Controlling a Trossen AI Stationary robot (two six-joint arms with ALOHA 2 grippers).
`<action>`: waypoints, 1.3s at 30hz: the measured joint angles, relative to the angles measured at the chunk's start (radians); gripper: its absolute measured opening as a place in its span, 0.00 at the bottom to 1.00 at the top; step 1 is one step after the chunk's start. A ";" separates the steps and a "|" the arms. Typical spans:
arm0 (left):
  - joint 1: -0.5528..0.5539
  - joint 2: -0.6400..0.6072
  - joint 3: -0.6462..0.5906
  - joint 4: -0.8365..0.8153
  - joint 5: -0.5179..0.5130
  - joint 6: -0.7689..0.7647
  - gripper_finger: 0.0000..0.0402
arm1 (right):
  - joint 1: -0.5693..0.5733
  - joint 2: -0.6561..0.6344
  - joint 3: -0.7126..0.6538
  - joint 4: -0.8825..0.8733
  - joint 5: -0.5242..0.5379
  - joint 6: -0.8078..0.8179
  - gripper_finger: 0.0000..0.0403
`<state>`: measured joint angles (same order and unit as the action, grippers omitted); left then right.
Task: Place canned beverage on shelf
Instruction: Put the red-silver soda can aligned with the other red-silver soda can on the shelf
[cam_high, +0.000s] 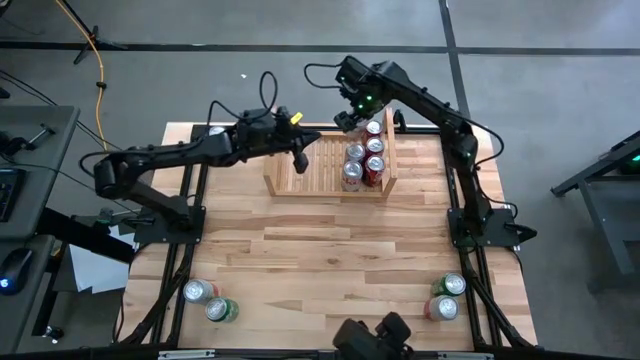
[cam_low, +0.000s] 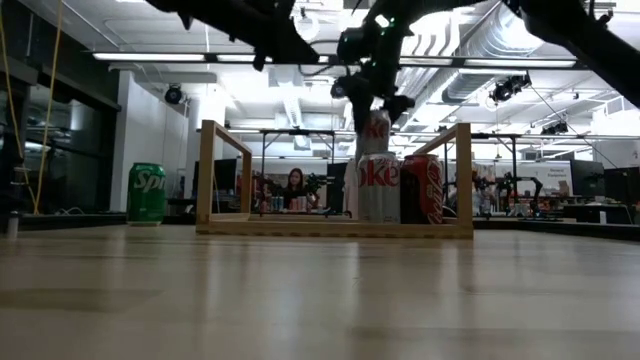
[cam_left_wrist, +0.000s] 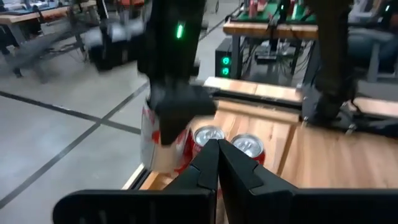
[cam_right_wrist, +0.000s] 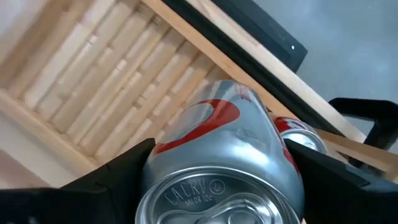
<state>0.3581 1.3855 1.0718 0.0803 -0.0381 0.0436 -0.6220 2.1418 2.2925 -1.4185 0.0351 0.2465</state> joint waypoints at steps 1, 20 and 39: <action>-0.004 -0.009 0.000 0.000 -0.002 -0.010 0.00 | 0.000 0.011 0.000 0.000 0.001 0.000 0.76; -0.085 -0.043 0.000 -0.009 -0.064 -0.113 0.00 | -0.007 0.129 -0.001 -0.008 -0.036 0.014 0.76; -0.098 -0.043 -0.001 -0.016 -0.062 -0.172 0.00 | -0.019 0.162 -0.001 -0.006 -0.051 -0.571 0.76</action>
<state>0.2596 1.3422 1.0706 0.0647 -0.1001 -0.1283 -0.6407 2.3043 2.2913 -1.4250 -0.0162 -0.3240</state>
